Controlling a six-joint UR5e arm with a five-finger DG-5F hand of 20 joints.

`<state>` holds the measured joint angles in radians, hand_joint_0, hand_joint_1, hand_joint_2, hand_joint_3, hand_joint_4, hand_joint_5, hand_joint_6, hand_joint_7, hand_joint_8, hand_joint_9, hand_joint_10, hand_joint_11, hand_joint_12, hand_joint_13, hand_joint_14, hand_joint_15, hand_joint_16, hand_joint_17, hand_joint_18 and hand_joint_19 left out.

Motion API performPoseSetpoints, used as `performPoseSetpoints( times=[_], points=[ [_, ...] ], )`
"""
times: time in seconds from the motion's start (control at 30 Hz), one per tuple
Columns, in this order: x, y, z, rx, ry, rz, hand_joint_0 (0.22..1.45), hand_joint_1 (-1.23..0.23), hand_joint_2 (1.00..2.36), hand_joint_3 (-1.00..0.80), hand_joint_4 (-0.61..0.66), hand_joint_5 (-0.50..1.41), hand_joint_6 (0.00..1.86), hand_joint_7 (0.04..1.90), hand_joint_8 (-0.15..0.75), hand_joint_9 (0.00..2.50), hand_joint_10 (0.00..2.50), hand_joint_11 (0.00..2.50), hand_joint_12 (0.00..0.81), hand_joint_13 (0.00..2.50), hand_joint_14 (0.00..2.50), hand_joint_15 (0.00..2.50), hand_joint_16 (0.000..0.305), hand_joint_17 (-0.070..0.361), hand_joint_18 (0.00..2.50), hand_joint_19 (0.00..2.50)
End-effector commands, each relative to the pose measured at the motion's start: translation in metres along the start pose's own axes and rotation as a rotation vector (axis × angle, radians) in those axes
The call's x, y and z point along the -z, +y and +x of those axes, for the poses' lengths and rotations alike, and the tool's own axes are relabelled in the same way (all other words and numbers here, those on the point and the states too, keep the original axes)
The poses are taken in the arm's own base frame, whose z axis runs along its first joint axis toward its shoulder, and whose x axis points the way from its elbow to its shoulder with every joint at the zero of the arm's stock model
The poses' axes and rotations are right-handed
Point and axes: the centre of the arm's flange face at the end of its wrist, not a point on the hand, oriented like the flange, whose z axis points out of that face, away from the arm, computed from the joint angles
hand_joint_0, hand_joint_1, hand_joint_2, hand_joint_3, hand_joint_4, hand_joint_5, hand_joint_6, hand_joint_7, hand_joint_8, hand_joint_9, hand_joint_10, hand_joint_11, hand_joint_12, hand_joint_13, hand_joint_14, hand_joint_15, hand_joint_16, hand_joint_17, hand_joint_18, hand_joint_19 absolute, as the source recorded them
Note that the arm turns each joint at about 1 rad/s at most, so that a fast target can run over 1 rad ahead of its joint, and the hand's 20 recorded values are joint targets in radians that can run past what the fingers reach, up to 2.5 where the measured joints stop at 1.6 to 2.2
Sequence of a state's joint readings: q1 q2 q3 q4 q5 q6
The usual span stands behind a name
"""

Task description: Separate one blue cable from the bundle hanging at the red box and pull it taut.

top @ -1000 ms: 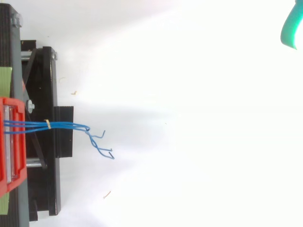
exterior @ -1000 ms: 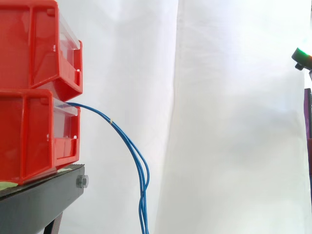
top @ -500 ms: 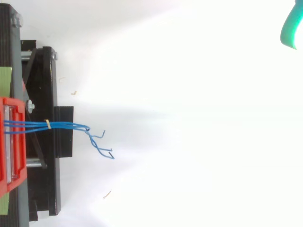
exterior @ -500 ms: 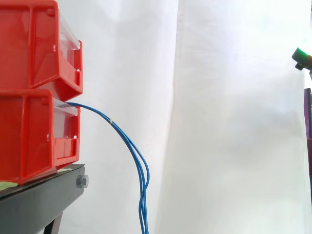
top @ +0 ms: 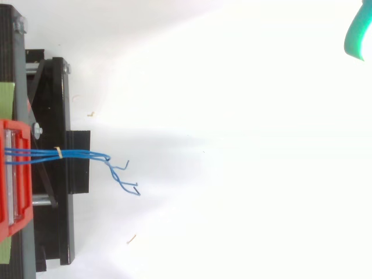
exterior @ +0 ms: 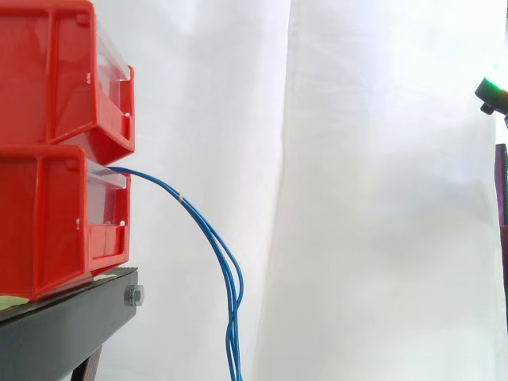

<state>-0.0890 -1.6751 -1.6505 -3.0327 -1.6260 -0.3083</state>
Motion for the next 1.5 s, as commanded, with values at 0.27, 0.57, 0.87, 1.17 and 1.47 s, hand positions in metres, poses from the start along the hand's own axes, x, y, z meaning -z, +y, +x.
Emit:
performPoseSetpoints(
  times=[0.27, 0.57, 0.87, 1.17, 1.47],
  points=[
    [0.000, 0.000, 0.000, 0.000, 0.000, 0.000, 0.59, -0.57, 1.00, -0.45, 0.24, -0.21, 0.50, 0.80, 0.298, 0.63, 0.01, 0.32, 0.375, 0.58, 0.01, 0.35, 0.049, 0.111, 0.62, 0.54],
    [0.001, 0.001, 0.000, -0.002, 0.005, 0.006, 0.59, -0.57, 1.00, -0.45, 0.24, -0.20, 0.50, 0.80, 0.304, 0.64, 0.01, 0.33, 0.377, 0.59, 0.01, 0.35, 0.049, 0.111, 0.62, 0.54],
    [0.000, -0.003, 0.005, -0.031, -0.002, 0.031, 0.59, -0.57, 1.00, -0.45, 0.24, -0.20, 0.50, 0.80, 0.302, 0.65, 0.01, 0.34, 0.378, 0.59, 0.01, 0.36, 0.049, 0.111, 0.63, 0.54],
    [-0.024, -0.018, 0.014, -0.041, -0.080, 0.028, 0.59, -0.57, 1.00, -0.45, 0.24, -0.21, 0.50, 0.80, 0.301, 0.65, 0.01, 0.34, 0.378, 0.59, 0.01, 0.35, 0.049, 0.110, 0.63, 0.54],
    [-0.058, -0.052, 0.036, -0.093, -0.079, 0.026, 0.59, -0.57, 1.00, -0.46, 0.24, -0.21, 0.50, 0.80, 0.300, 0.61, 0.01, 0.31, 0.373, 0.51, 0.01, 0.31, 0.047, 0.106, 0.57, 0.47]
  ],
)
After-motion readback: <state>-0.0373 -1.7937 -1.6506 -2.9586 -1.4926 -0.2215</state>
